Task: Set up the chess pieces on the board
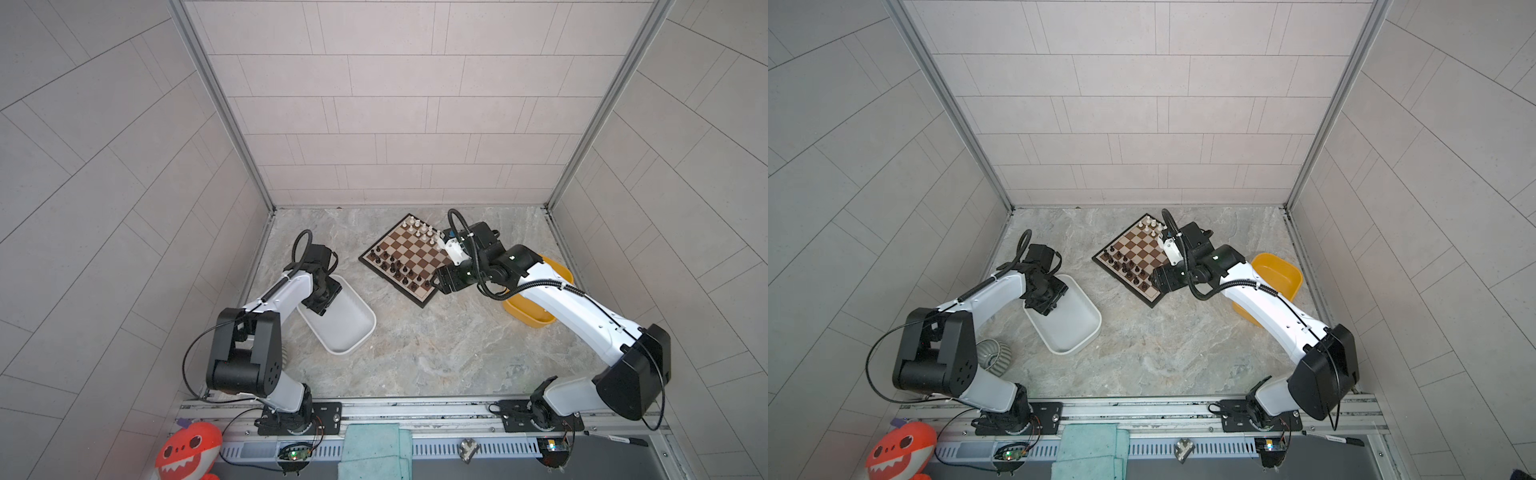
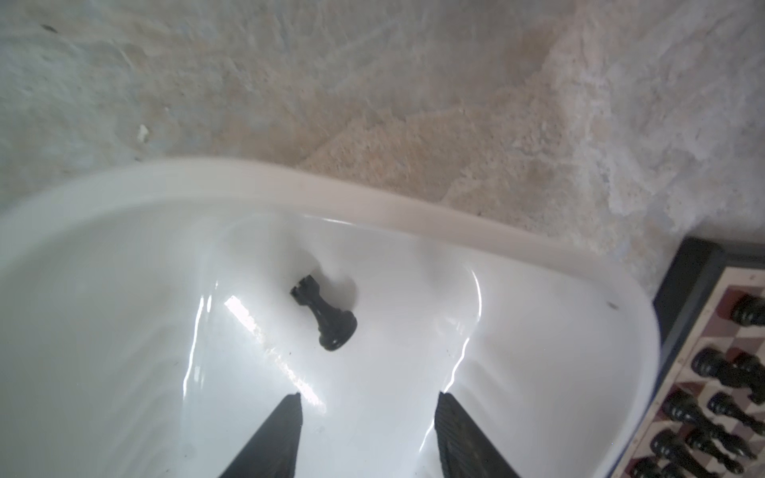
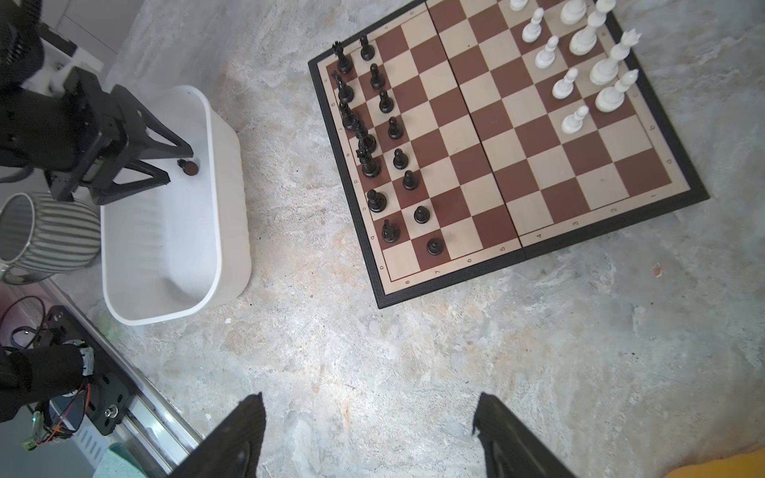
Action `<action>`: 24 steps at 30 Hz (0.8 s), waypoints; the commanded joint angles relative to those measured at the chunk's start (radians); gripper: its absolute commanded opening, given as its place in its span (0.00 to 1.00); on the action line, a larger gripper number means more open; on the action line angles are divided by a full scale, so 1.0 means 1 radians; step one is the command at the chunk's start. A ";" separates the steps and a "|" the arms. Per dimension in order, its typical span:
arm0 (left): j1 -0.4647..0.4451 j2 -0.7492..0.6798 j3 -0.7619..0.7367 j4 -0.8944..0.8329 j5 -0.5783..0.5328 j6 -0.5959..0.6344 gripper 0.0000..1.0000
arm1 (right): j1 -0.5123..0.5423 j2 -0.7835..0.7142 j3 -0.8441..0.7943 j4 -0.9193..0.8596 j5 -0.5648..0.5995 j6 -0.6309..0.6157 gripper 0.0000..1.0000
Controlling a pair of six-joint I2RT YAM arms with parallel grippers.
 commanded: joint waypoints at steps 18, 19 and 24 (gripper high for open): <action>0.011 0.134 0.009 0.014 -0.074 -0.107 0.44 | -0.013 -0.023 -0.035 0.125 -0.117 0.040 0.77; 0.011 0.134 0.010 0.015 -0.077 -0.107 0.43 | -0.012 -0.023 -0.037 0.126 -0.118 0.041 0.77; 0.018 0.147 0.017 0.015 -0.075 -0.101 0.40 | -0.014 -0.023 -0.039 0.127 -0.119 0.045 0.76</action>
